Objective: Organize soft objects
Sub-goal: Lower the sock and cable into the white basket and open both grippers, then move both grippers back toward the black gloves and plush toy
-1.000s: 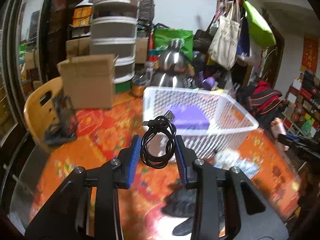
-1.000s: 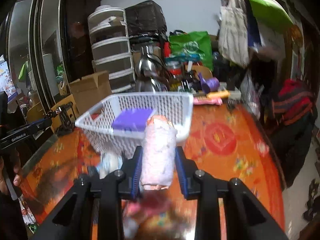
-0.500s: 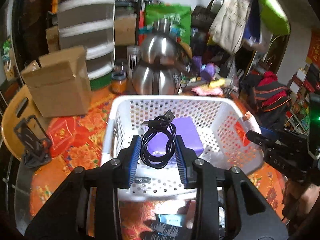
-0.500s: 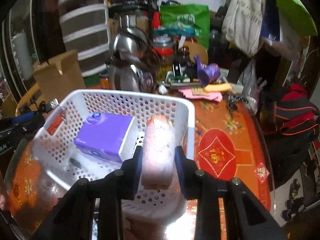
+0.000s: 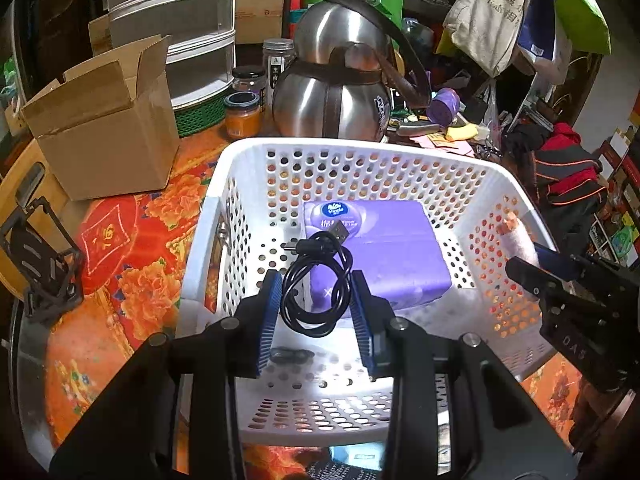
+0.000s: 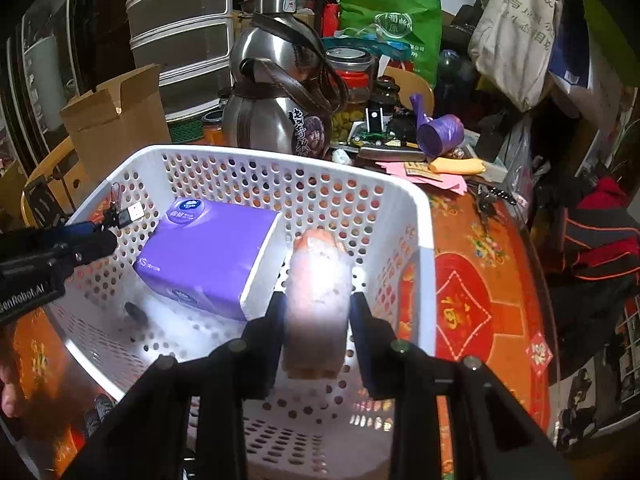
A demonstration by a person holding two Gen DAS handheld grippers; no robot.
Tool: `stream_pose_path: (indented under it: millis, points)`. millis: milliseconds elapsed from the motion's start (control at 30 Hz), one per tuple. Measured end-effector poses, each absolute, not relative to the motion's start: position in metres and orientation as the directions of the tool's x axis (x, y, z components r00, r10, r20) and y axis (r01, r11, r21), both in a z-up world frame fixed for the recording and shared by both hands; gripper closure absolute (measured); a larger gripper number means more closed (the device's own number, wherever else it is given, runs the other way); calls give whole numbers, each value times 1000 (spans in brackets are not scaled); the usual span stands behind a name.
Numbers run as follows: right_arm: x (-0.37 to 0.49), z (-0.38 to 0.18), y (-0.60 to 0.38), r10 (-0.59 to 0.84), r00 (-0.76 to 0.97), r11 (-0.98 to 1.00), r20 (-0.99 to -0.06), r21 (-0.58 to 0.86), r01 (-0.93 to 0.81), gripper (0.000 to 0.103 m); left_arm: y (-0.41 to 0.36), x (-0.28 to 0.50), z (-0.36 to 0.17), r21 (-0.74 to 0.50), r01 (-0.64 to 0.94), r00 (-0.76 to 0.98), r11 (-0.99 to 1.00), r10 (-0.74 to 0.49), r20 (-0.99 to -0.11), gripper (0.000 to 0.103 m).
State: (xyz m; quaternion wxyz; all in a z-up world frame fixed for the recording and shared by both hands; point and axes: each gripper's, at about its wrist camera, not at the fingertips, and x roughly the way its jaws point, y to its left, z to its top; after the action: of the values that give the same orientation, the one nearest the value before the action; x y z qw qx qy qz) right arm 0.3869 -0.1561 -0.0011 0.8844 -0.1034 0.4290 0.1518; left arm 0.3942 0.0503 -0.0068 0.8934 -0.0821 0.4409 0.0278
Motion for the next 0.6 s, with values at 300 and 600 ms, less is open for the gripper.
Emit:
stream_pose_path:
  millis: [300,600]
  points:
    - [382,4,-160,201,606,937,-770,-30,-348,34,49,392,-11,-129,-115,618,985,-31,-786,64]
    - [373,17,-167,212,644,942,-735,-22,-335,25,53,381,-1,-146,-102,650,984,-45,-758,25]
